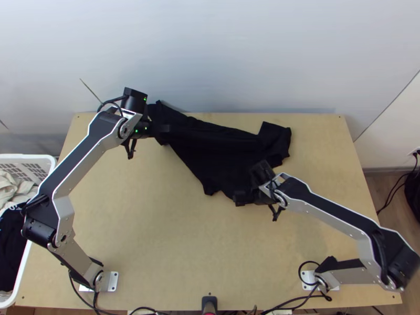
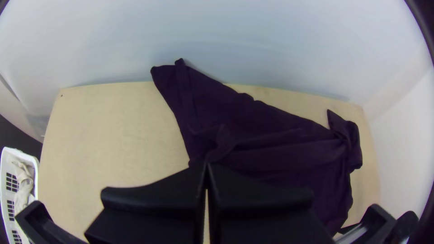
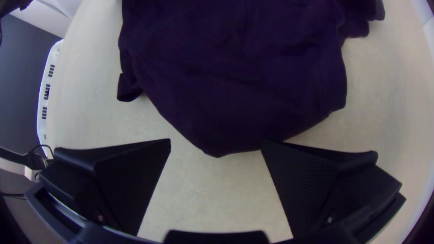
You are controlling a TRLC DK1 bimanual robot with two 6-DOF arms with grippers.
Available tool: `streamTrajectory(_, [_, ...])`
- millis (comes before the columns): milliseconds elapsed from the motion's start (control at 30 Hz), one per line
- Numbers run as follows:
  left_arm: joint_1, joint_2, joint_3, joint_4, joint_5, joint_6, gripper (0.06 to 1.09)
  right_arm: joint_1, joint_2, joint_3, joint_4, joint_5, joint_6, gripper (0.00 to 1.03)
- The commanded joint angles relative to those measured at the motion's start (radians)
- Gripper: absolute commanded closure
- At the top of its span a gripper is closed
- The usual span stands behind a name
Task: Fold the t-shirt
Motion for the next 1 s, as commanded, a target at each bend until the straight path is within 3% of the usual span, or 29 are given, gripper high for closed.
streamTrajectory(0, [0.013,0.001,-0.008,-0.009,0.000,-0.002,1.05,0.005,0.111,0.002,0.051,-0.011,0.014,0.19])
streamTrajectory(200, [0.021,-0.002,-0.010,-0.009,0.000,0.000,1.05,-0.018,0.143,0.005,0.085,-0.009,0.000,0.67])
streamTrajectory(267, [0.025,-0.004,-0.011,-0.012,0.000,0.001,1.05,-0.026,0.146,0.010,0.099,-0.009,-0.018,0.98])
streamTrajectory(433, [0.042,-0.030,-0.011,-0.026,0.006,0.000,1.05,-0.057,0.066,0.008,0.094,-0.005,-0.025,1.00])
streamTrajectory(600, [0.070,-0.088,-0.006,-0.038,0.012,-0.008,1.05,-0.179,-0.077,0.076,0.059,0.000,-0.025,1.00])
streamTrajectory(767, [0.107,-0.139,0.056,-0.067,0.027,-0.031,1.05,-0.321,-0.176,0.235,-0.044,-0.002,-0.054,1.00])
streamTrajectory(967, [0.137,-0.168,0.219,-0.121,0.027,-0.057,1.05,-0.391,-0.205,0.511,-0.194,0.000,-0.071,1.00])
